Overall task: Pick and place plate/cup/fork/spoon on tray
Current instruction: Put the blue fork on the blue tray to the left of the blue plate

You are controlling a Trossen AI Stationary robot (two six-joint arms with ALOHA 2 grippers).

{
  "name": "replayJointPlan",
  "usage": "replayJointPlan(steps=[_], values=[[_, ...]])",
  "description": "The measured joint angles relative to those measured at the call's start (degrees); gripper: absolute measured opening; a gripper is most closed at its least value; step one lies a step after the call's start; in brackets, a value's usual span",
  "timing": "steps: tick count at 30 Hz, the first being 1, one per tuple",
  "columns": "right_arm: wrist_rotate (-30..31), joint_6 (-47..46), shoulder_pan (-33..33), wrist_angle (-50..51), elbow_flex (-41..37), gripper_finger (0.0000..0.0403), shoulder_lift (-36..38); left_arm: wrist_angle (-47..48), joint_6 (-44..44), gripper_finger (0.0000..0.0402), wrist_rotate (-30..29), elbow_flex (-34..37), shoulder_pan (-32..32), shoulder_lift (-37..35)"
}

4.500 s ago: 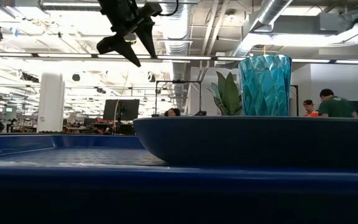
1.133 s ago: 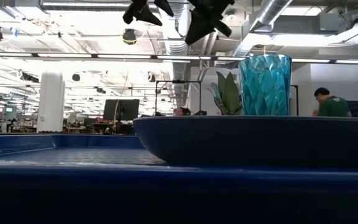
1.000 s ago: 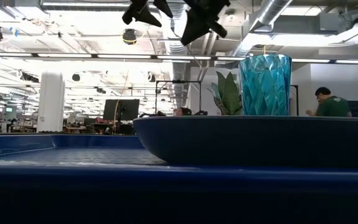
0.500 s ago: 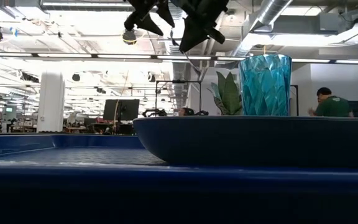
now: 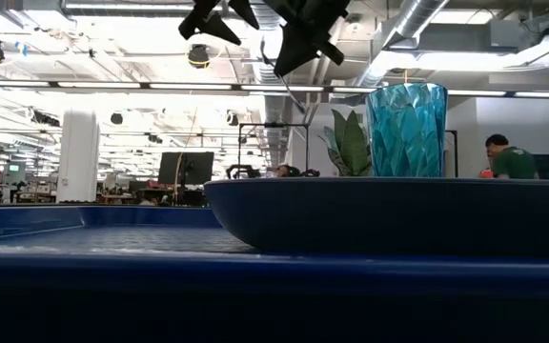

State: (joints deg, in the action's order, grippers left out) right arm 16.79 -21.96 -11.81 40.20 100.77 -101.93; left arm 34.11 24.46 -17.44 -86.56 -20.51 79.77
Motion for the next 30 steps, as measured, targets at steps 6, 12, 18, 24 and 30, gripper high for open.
replayJointPlan(steps=[6,12,18,24,30], values=[[-0.2,0.0,0.0,-0.2,-0.2,0.0021,0.0,-1.6,0.8,0.0234,3.7,0.0,0.4,2.7],[-0.2,0.0,-0.3,-0.1,-0.4,0.0021,0.0,-1.4,0.4,0.0234,3.5,0.0,0.3,2.7],[-0.7,1.8,-0.3,0.9,-0.4,0.0021,0.0,-0.9,-3.1,0.0229,3.8,0.0,-0.7,2.7],[-1.0,5.6,0.1,0.4,-0.4,0.0021,0.0,0.5,-4.3,0.0216,9.4,0.0,-2.4,2.7],[-2.1,7.0,0.2,0.3,-0.4,0.0021,0.0,1.7,-3.8,0.0215,14.0,0.0,-3.7,3.8]])
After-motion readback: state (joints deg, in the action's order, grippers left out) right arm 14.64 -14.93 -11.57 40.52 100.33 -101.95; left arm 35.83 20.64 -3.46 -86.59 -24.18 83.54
